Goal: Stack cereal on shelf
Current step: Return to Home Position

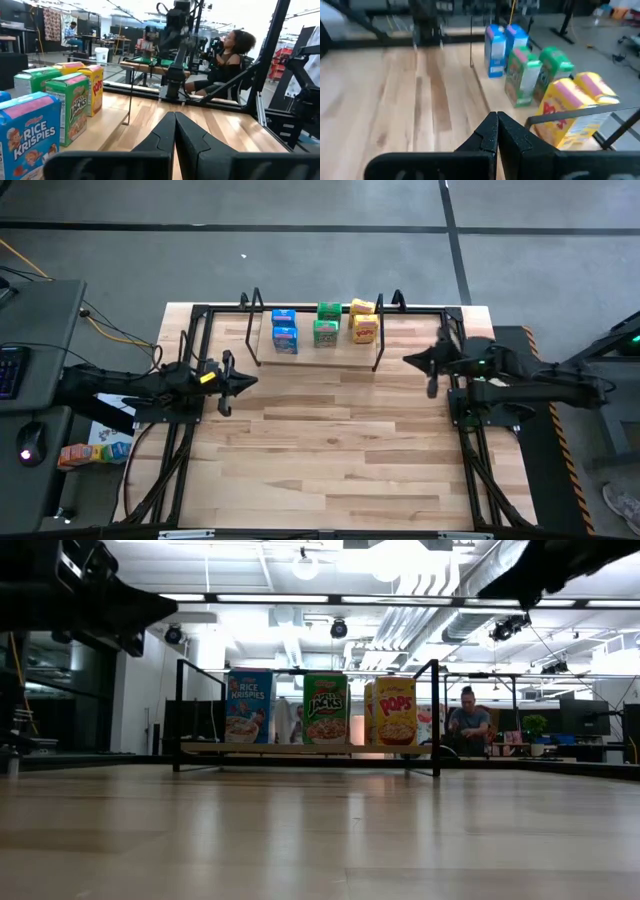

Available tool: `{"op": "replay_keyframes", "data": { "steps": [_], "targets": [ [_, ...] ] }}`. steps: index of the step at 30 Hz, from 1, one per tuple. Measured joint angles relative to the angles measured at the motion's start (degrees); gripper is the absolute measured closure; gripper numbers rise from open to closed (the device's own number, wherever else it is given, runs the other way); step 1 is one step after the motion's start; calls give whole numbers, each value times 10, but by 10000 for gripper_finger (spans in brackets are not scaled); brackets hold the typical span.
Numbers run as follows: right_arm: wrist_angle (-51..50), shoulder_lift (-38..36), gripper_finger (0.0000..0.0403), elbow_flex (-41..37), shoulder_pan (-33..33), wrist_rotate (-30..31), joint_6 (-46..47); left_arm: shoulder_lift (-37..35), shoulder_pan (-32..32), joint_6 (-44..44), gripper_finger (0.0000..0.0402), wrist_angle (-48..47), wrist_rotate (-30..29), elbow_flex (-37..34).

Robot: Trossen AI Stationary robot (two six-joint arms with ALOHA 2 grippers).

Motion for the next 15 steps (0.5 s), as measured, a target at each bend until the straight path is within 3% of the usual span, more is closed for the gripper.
{"op": "replay_keyframes", "data": {
  "steps": [4,8,15],
  "targets": [
    [43,-72,403,-30,-4,-45,1,2,0,2,401,-2,-1,0],
    [158,-133,403,-138,-3,-88,9,2,0,4,401,-2,-1,0],
    [313,-171,403,-279,-2,-111,32,2,0,4,401,-2,-1,0]
  ]
}}
